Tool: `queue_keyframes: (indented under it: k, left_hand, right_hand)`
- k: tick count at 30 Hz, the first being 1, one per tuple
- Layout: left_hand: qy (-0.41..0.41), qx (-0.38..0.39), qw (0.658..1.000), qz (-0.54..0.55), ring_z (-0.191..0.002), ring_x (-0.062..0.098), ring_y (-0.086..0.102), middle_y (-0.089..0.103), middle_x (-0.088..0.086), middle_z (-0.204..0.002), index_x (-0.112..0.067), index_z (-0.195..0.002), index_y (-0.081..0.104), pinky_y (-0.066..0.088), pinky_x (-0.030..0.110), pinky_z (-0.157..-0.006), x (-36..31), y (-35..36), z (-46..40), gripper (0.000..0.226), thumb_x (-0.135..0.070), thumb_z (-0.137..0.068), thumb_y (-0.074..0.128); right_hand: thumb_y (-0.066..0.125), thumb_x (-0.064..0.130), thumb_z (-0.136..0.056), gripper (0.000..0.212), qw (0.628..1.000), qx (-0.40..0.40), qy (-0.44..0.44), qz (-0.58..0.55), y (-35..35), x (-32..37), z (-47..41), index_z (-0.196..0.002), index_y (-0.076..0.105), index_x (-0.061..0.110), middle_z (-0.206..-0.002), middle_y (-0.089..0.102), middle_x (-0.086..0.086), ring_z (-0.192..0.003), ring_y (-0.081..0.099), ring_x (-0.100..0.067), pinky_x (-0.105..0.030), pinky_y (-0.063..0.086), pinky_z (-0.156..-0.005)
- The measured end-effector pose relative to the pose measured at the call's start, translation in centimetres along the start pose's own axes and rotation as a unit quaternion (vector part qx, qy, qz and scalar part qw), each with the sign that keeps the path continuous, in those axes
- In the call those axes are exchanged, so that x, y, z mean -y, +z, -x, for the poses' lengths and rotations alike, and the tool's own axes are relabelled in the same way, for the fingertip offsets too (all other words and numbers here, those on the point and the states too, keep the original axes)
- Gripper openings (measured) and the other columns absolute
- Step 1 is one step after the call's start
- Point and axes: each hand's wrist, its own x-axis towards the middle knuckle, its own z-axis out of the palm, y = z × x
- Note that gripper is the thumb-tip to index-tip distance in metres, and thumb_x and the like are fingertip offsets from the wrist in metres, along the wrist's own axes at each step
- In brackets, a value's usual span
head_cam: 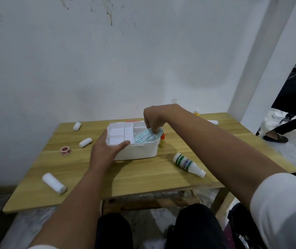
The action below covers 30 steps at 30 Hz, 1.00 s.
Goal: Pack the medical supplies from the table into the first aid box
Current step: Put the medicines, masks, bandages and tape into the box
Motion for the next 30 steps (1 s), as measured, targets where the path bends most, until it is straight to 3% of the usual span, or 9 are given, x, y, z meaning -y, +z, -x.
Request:
queue_keyframes:
  k: [2, 6, 10, 15, 17, 25, 30]
  left_hand:
    - [0.007, -0.002, 1.0, 0.005, -0.134, 0.02, 0.053, 0.06, -0.007, -0.147, -0.033, -0.151, 0.048, 0.053, 0.045, -0.102, -0.1, 0.0, 0.1, 0.107, -0.082, -0.061, 0.076]
    - [-0.008, 0.0, 1.0, -0.008, -0.139, 0.023, 0.05, 0.054, -0.003, -0.154, -0.027, -0.156, 0.044, 0.052, 0.048, -0.105, -0.1, 0.0, -0.1, 0.112, -0.078, -0.063, 0.081]
    - [-0.001, 0.026, 0.999, -0.019, -0.137, 0.025, 0.05, 0.054, 0.001, -0.153, -0.024, -0.153, 0.048, 0.049, 0.04, -0.094, -0.7, -0.4, -1.2, 0.102, -0.061, -0.067, 0.089]
    - [0.008, 0.158, 0.987, -0.021, -0.125, 0.013, 0.051, 0.055, -0.011, -0.146, -0.036, -0.15, 0.044, 0.047, 0.032, -0.085, -0.7, -2.1, -3.5, 0.125, -0.086, -0.043, 0.084]
    - [0.015, 0.193, 0.981, -0.025, -0.124, 0.013, 0.051, 0.054, -0.014, -0.141, -0.037, -0.149, 0.042, 0.046, 0.03, -0.085, -0.9, -2.5, -4.2, 0.122, -0.08, -0.044, 0.087]
    - [-0.004, 0.239, 0.971, -0.028, -0.126, 0.019, 0.049, 0.049, -0.011, -0.141, -0.036, -0.153, 0.036, 0.056, 0.049, -0.099, -0.9, -2.7, -5.5, 0.137, -0.079, -0.034, 0.09]
    - [-0.005, 0.23, 0.973, -0.027, -0.124, 0.017, 0.047, 0.045, -0.014, -0.138, -0.036, -0.155, 0.034, 0.056, 0.05, -0.099, -1.0, -2.6, -5.2, 0.138, -0.079, -0.035, 0.088]
  right_hand:
    - [0.091, 0.013, -0.073, 0.038, 1.0, -0.002, 0.002, 0.014, -0.1, 0.3, 0.0, -0.107, 0.078, 0.008, -0.1, 0.075, -0.004, -0.089, 0.074, -0.024, -0.038, 0.064, -0.082]
    - [0.089, 0.01, -0.075, 0.038, 1.0, 0.008, 0.004, 0.013, -0.4, 0.4, 0.4, -0.112, 0.076, 0.007, -0.105, 0.075, -0.005, -0.092, 0.073, -0.024, -0.037, 0.064, -0.084]
    - [0.088, 0.01, -0.074, 0.038, 0.999, 0.001, 0.0, 0.039, -0.5, 0.8, 0.5, -0.11, 0.075, 0.008, -0.102, 0.074, -0.005, -0.092, 0.071, -0.023, -0.039, 0.063, -0.086]
    - [0.088, 0.009, -0.074, 0.038, 0.999, 0.017, -0.002, 0.028, -0.6, 0.4, -0.1, -0.11, 0.077, 0.01, -0.103, 0.075, -0.004, -0.094, 0.072, -0.024, -0.039, 0.063, -0.086]
    - [0.088, 0.009, -0.074, 0.038, 1.0, 0.02, -0.005, 0.014, -0.5, 0.2, -0.3, -0.11, 0.078, 0.01, -0.103, 0.075, -0.002, -0.094, 0.073, -0.023, -0.038, 0.063, -0.086]
    - [0.084, 0.007, -0.08, 0.037, 0.998, 0.021, -0.02, -0.058, -0.5, -0.9, 0.3, -0.116, 0.077, 0.009, -0.104, 0.075, -0.001, -0.096, 0.071, -0.019, -0.031, 0.061, -0.085]
    - [0.086, 0.007, -0.077, 0.04, 1.0, 0.009, -0.025, -0.009, -0.3, 0.2, 0.6, -0.116, 0.075, 0.009, -0.111, 0.075, -0.004, -0.1, 0.07, -0.023, -0.037, 0.061, -0.089]
